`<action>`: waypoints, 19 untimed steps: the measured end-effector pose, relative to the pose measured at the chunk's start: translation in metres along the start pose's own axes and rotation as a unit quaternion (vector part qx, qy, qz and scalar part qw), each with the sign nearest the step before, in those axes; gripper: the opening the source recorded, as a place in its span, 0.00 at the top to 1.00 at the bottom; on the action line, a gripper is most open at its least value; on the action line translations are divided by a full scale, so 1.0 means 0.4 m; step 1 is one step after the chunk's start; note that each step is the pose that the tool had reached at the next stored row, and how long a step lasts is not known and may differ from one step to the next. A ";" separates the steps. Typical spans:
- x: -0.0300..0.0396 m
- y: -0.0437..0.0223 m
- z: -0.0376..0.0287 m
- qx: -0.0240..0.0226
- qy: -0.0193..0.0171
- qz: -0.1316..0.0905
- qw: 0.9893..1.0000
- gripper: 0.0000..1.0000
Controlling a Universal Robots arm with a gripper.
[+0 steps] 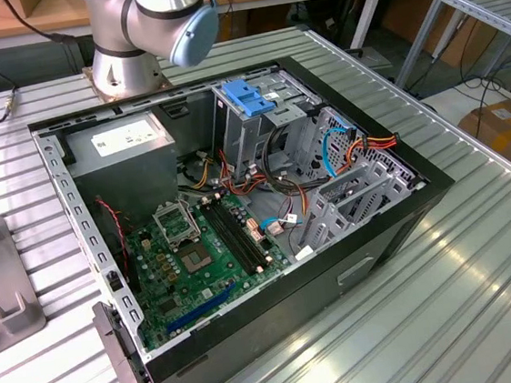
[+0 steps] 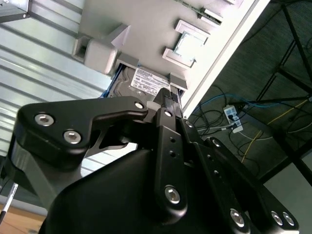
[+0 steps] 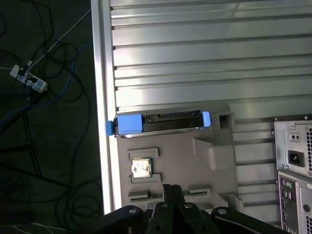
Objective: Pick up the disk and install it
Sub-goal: 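Reach for the disk, then pick up the disk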
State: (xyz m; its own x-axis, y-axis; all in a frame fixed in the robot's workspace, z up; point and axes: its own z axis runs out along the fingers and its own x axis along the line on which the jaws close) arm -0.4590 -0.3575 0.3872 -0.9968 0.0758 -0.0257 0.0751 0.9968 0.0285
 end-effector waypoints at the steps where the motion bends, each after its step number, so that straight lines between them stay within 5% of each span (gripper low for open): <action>1: 0.000 0.002 0.001 0.000 0.000 0.000 1.000 0.90; 19: 0.000 0.002 0.003 0.001 0.000 -0.005 1.000 0.90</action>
State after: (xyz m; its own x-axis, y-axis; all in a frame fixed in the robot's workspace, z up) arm -0.4590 -0.3566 0.3860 -0.9975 0.0664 -0.0259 0.0657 0.9975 0.0269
